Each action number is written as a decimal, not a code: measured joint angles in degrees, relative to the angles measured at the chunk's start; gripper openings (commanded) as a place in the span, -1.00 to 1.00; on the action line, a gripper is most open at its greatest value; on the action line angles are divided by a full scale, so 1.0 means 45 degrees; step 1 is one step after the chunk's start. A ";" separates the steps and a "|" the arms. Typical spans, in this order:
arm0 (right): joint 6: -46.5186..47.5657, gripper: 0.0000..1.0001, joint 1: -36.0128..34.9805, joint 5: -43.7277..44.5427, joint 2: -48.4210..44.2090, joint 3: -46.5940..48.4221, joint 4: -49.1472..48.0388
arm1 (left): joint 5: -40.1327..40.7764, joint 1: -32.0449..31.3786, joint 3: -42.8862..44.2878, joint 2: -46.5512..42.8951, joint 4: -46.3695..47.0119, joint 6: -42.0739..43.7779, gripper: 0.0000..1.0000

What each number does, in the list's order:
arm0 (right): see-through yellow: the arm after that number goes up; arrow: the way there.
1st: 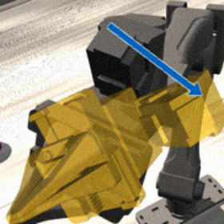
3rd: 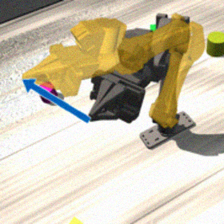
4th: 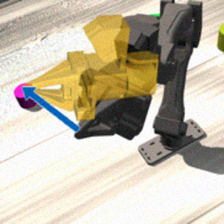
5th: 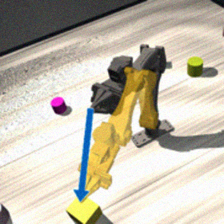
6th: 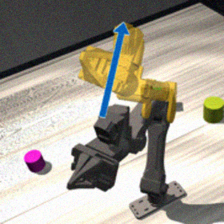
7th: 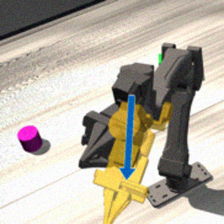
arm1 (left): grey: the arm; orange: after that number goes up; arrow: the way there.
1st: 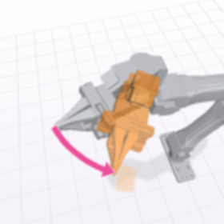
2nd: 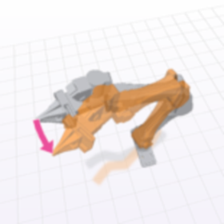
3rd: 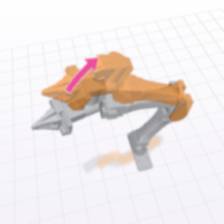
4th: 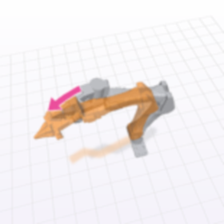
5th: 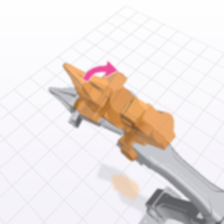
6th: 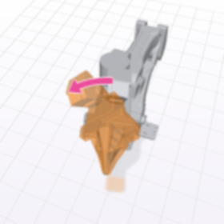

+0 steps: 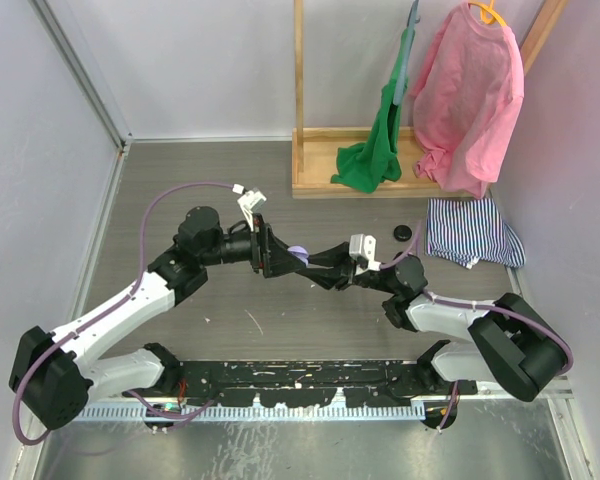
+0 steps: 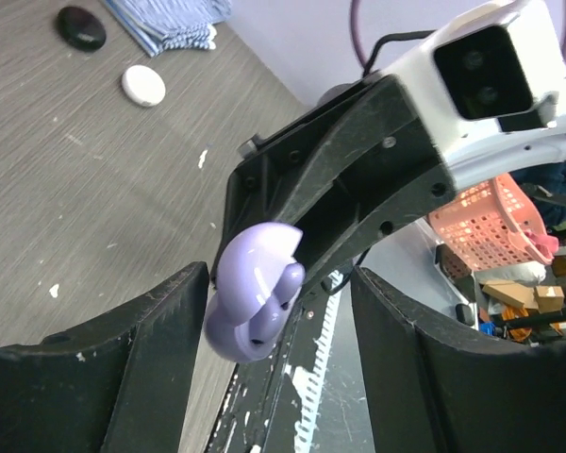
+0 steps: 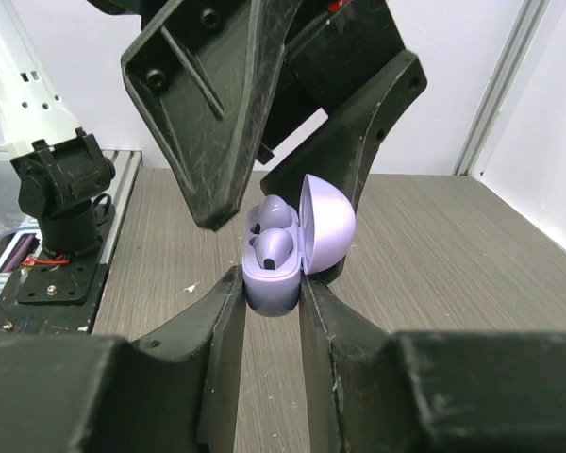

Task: Insert the wireless bluetooth earbuds into the charging case
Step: Close the charging case, then place the charging case at the center of the board.

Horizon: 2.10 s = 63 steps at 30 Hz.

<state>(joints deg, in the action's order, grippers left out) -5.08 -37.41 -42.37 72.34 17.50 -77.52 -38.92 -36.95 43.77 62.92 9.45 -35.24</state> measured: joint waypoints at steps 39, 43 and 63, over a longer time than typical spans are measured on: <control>-0.0986 -0.71 0.0452 0.4503 0.0097 0.1472 0.8558 | 0.4750 0.0646 -0.2195 -0.3784 -0.2215 0.2021 0.67; -0.2001 -0.68 0.1064 0.5848 0.0107 0.1467 0.9704 | 0.7135 0.0651 -0.3123 -0.4881 -0.3079 0.2176 0.82; -0.6591 -0.19 0.4940 0.9612 0.1370 0.0253 1.0841 | 1.2706 0.0656 -0.4794 -0.8082 -0.4269 0.2263 0.96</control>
<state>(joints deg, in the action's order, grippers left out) -34.74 -15.18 0.89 78.50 18.63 -28.73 18.26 -34.00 22.20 26.55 -9.76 -25.06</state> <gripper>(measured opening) 0.337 0.983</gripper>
